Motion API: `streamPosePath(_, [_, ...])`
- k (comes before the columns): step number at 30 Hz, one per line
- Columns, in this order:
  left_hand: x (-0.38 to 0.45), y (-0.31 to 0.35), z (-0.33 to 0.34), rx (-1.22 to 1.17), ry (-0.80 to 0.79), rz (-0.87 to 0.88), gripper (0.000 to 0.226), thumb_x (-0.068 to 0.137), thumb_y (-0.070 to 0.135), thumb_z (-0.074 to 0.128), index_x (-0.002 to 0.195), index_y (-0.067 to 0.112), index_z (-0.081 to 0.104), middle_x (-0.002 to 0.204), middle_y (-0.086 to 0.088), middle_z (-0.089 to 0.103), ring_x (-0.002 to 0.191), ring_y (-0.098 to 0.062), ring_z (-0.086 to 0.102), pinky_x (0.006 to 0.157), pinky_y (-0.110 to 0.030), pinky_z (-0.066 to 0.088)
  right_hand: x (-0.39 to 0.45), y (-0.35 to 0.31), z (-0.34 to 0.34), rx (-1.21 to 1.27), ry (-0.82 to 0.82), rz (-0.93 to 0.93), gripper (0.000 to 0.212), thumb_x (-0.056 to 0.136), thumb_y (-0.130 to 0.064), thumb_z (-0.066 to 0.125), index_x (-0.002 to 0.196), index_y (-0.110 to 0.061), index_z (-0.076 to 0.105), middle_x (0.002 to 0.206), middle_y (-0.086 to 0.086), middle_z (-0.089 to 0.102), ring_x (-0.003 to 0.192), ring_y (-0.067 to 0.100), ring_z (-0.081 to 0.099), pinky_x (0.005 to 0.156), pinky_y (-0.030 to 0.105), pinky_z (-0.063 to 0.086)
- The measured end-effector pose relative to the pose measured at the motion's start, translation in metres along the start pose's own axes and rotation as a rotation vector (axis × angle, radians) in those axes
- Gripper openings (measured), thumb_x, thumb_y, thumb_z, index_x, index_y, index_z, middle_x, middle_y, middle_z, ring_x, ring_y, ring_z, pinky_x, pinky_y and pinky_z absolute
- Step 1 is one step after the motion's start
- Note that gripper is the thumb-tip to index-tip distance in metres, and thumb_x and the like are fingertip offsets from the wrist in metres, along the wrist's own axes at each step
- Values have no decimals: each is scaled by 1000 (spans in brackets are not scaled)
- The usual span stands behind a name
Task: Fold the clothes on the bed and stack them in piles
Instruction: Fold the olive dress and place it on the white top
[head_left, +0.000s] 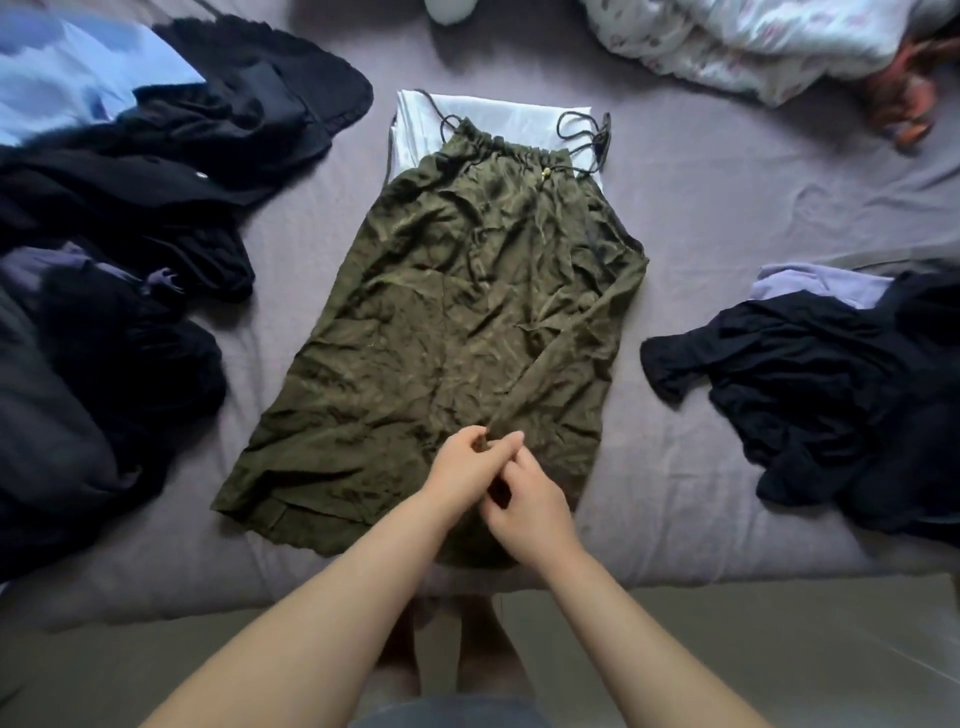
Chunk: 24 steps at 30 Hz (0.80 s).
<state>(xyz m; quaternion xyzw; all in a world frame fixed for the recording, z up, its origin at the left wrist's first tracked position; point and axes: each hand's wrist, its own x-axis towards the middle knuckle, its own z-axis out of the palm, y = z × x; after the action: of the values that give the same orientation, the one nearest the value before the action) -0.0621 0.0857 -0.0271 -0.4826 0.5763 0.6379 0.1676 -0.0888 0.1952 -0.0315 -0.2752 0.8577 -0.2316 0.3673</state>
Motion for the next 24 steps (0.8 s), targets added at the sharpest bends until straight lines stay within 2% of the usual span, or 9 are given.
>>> streamPosePath(2, [7,-13,-7,100,116,-28,27,93,30,59,115,14,62,107,-2,66,101,-17,60,82,-23,43,6,-4,-1,43,-142,-35,33,84,-28,62,115,-20,67,133,-13,53,113,10,56,92,32,49])
streamPosePath(4, [9,-29,-15,145,199,-21,31,96,20,54,122,5,61,122,-11,64,114,-23,57,92,-23,39,20,0,-16,137,-205,10,20,82,-32,63,99,-27,72,111,-14,67,97,7,64,88,32,51])
streamPosePath(7, [3,-46,-14,173,229,41,30,97,19,52,123,7,62,121,-7,65,115,-21,57,90,-21,39,65,16,-60,206,4,139,11,85,-22,62,84,-29,70,85,-6,71,79,13,66,82,33,53])
streamPosePath(10, [-5,-50,-7,172,234,141,27,97,19,51,119,10,64,107,3,63,108,-15,58,82,-13,34,135,27,-116,24,266,182,16,90,-23,58,99,-14,69,97,3,67,92,20,61,81,26,44])
streamPosePath(13, [4,-38,-3,100,356,178,19,97,11,49,108,9,64,97,7,55,95,-11,52,74,-12,29,209,30,-155,-151,419,191,35,89,-30,58,118,-10,61,120,12,57,116,29,52,92,32,41])
streamPosePath(17, [35,-23,-9,33,547,98,25,98,13,41,112,5,59,105,-12,63,103,-32,57,79,-31,37,278,25,-176,-229,443,330,64,87,-47,61,136,-10,42,138,16,41,133,33,35,105,44,34])
streamPosePath(19, [47,-26,-11,34,564,106,15,96,21,46,88,12,55,84,-12,64,91,-38,59,76,-39,42,301,25,-177,-168,383,406,79,83,-53,65,141,-10,34,143,17,34,134,34,34,108,43,32])
streamPosePath(21, [54,-34,-11,72,508,83,32,87,47,54,81,16,53,77,-4,64,84,-33,62,74,-40,49,317,26,-175,-129,324,476,94,77,-56,71,145,-8,26,146,18,30,135,35,35,109,42,32])
streamPosePath(24, [56,-49,-5,119,371,58,73,66,76,49,105,17,67,98,6,72,95,-13,66,87,-37,53,327,33,-174,-162,347,511,91,74,-46,78,141,-7,31,144,18,35,133,34,38,107,40,34])
